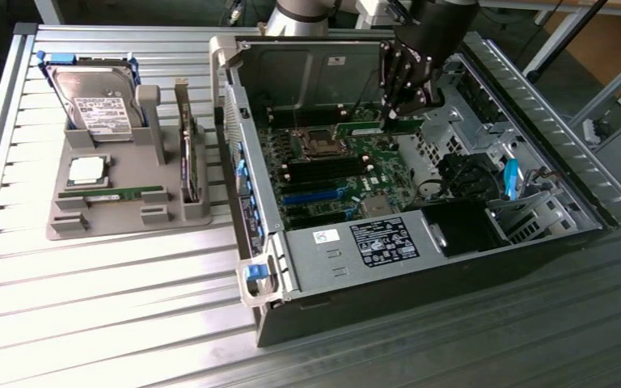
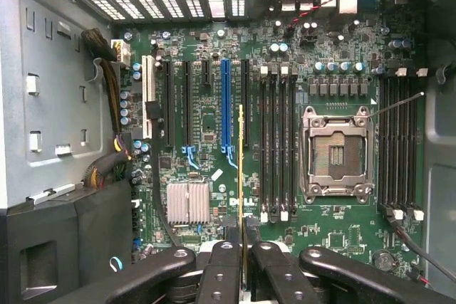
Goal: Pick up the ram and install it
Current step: 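Insert the ram into the slot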
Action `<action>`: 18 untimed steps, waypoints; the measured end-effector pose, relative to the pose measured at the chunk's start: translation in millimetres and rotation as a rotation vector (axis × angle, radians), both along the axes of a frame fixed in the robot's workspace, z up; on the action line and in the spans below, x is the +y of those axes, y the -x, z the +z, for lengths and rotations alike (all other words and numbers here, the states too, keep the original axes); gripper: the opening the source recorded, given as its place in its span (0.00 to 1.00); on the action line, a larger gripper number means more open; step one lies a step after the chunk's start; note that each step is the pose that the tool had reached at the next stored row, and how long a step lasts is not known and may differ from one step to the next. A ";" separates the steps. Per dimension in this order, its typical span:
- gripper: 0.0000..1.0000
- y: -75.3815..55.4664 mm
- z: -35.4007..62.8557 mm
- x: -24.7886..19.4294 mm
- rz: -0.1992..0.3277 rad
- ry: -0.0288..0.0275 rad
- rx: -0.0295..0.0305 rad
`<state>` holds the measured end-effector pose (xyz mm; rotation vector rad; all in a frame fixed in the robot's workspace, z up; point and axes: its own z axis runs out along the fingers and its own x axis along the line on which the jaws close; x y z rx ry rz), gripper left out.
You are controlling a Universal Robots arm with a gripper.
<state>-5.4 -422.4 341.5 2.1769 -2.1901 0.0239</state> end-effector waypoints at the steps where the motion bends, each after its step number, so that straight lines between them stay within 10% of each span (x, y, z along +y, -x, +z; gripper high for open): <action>1: 0.12 0.0 -0.6 0.0 0.000 0.0000 0.0000; 18: 0.12 0.0 -13.5 0.0 0.000 0.0001 0.0000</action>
